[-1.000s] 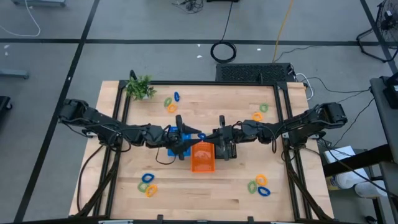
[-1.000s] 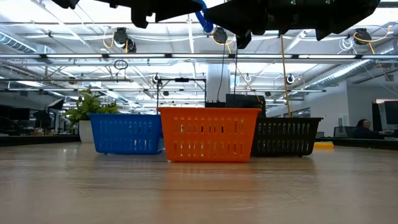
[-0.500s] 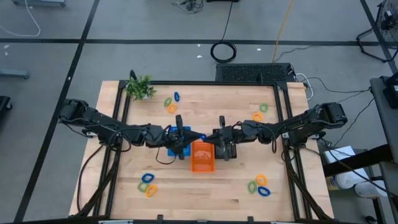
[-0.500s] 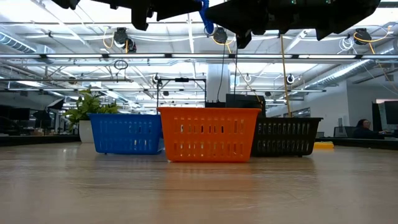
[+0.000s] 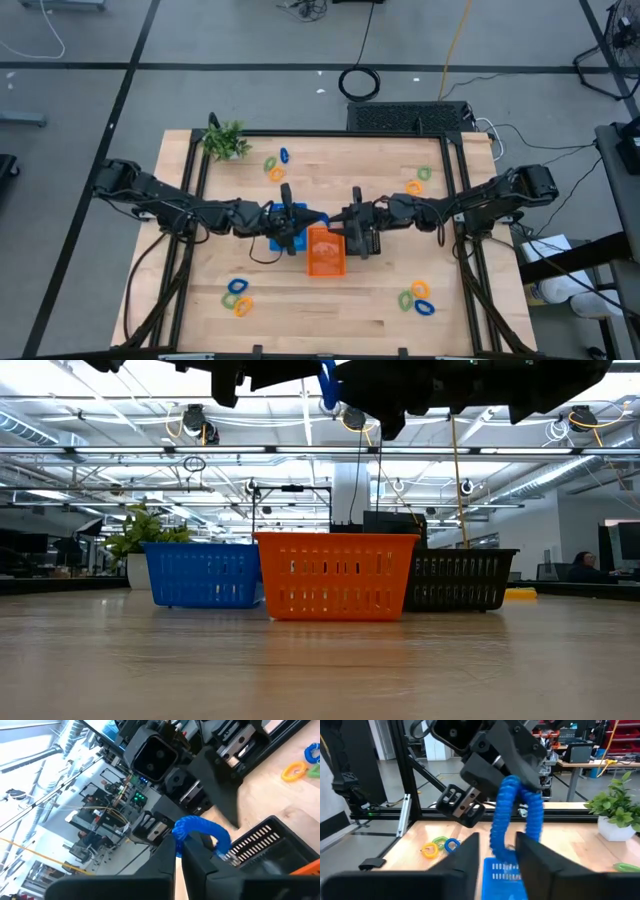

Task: Sort spring keychains
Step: Put the blue spring keychain into the blue bin

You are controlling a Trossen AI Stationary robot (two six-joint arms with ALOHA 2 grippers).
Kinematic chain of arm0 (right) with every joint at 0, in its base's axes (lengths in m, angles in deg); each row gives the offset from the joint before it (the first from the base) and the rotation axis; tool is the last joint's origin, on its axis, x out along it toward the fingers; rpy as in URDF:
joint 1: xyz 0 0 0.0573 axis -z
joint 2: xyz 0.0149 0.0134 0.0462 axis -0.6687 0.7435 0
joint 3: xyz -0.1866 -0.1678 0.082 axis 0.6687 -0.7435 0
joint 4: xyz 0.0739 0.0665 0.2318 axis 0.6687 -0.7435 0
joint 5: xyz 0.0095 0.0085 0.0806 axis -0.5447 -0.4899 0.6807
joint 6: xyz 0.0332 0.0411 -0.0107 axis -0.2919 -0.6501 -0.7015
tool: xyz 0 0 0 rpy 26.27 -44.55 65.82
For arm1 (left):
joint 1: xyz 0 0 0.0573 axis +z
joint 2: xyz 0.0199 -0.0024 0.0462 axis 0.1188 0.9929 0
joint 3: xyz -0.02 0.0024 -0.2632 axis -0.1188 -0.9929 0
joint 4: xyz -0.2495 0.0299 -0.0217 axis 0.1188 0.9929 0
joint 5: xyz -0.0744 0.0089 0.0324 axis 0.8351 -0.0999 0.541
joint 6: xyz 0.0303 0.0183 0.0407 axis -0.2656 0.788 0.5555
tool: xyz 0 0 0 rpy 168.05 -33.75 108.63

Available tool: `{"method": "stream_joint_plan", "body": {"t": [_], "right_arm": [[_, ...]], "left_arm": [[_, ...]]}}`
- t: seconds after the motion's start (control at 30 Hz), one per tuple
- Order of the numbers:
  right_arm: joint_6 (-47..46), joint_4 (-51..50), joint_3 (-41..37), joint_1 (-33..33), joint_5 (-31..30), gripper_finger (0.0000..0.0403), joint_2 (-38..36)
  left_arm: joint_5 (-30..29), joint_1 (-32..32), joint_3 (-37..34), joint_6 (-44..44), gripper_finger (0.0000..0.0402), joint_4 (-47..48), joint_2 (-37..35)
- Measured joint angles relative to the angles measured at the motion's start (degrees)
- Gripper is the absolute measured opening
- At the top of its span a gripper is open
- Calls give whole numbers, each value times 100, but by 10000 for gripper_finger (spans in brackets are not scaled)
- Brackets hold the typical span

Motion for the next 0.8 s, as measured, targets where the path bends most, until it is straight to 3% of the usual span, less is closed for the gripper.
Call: {"method": "stream_joint_plan", "body": {"t": [0.2,0.33,0.47,0.63,0.8], "right_arm": [[-34,-159,0,0,-3,218,-124],[-17,-832,0,-1,-157,256,-538],[-153,-1687,2,-4,-583,273,-1048],[-545,-2510,-7,-2,-606,271,-1324],[-601,-2582,-4,-1,-608,266,-1320]], "left_arm": [[-433,-60,0,84,16,89,-33],[-816,-196,2,-82,8,690,-407],[-1016,-307,0,-974,13,1708,-987],[-1047,-349,4,-2322,12,3569,-1871],[-543,-342,4,-4205,11,5576,-2434]]}}
